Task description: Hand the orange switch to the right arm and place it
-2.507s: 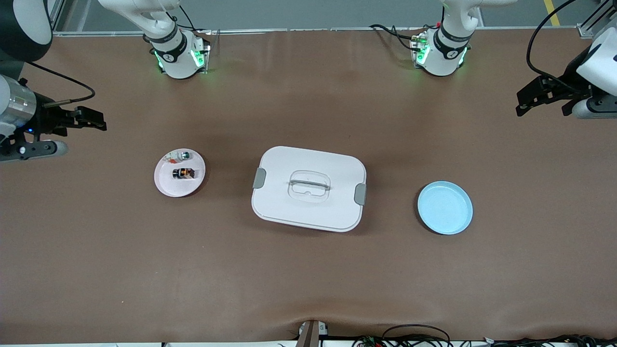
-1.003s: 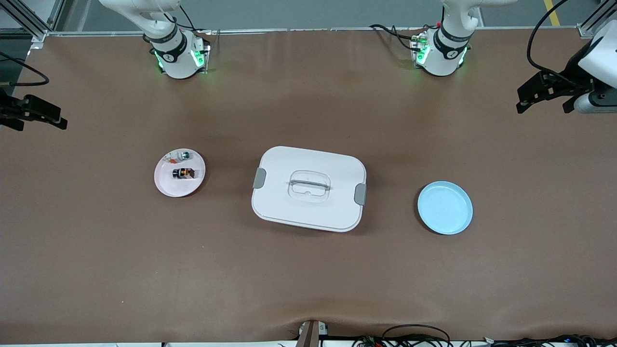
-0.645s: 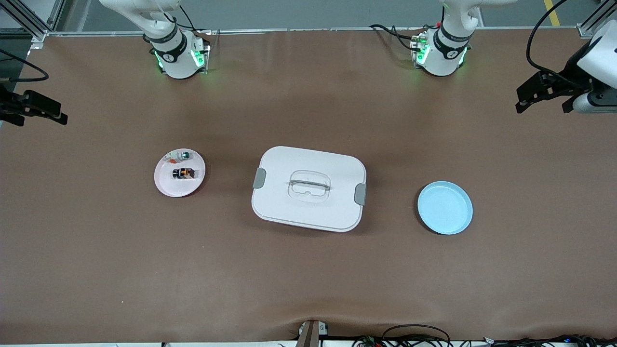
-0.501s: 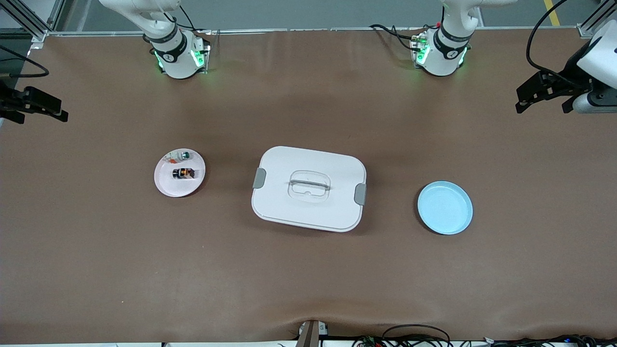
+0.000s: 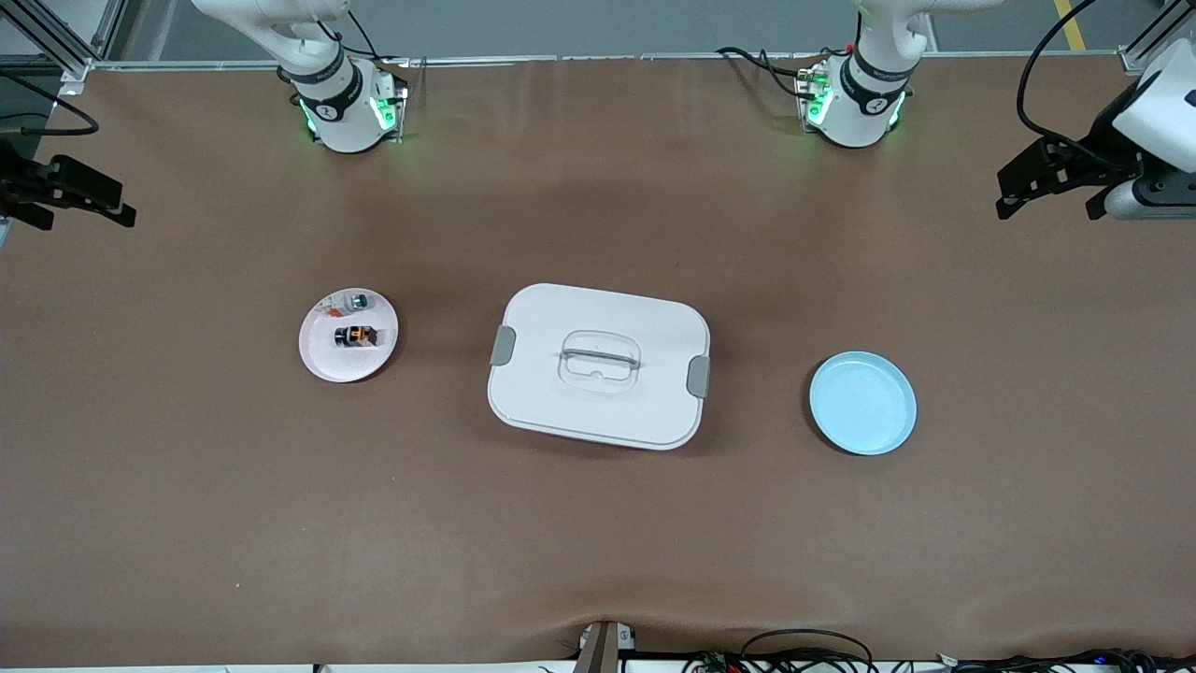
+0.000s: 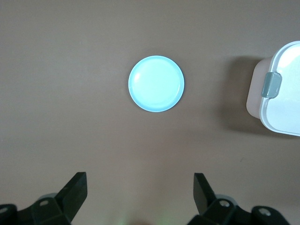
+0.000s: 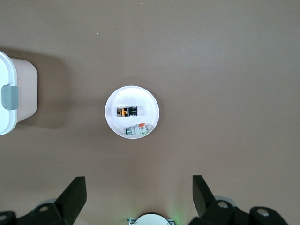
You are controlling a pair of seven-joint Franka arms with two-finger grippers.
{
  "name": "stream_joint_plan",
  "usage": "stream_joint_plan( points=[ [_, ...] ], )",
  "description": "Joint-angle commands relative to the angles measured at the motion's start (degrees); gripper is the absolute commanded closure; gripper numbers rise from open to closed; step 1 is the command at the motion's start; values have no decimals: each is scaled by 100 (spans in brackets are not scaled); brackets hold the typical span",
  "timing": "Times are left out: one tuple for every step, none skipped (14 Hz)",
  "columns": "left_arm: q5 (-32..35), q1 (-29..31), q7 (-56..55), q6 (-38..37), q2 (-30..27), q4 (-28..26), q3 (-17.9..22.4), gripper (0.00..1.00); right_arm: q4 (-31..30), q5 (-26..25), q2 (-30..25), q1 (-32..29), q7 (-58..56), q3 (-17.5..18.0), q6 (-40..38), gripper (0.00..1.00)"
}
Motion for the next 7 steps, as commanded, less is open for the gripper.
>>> stream_joint_plan(
  points=[
    [-24,22,13,-2,-18,3,-5,0,-578,86,-439,239,118,-222,236,0],
    [-24,22,21,-2,-18,12,-5,0,-631,86,-457,239,127,-222,254,0],
    [-24,22,21,-2,-18,12,-5,0,-632,86,-457,239,153,-222,254,0],
    [-15,31,30,-2,-18,21,-5,0,-632,86,-457,239,171,-213,254,0],
    [-7,40,48,-2,-9,90,-5,0,-632,86,-466,239,171,-213,254,0],
    [-7,49,65,-10,34,134,4,0,-641,86,-466,239,180,-213,254,0],
    [-7,49,74,-19,35,144,-5,0,-641,86,-466,239,180,-204,245,0]
  ],
)
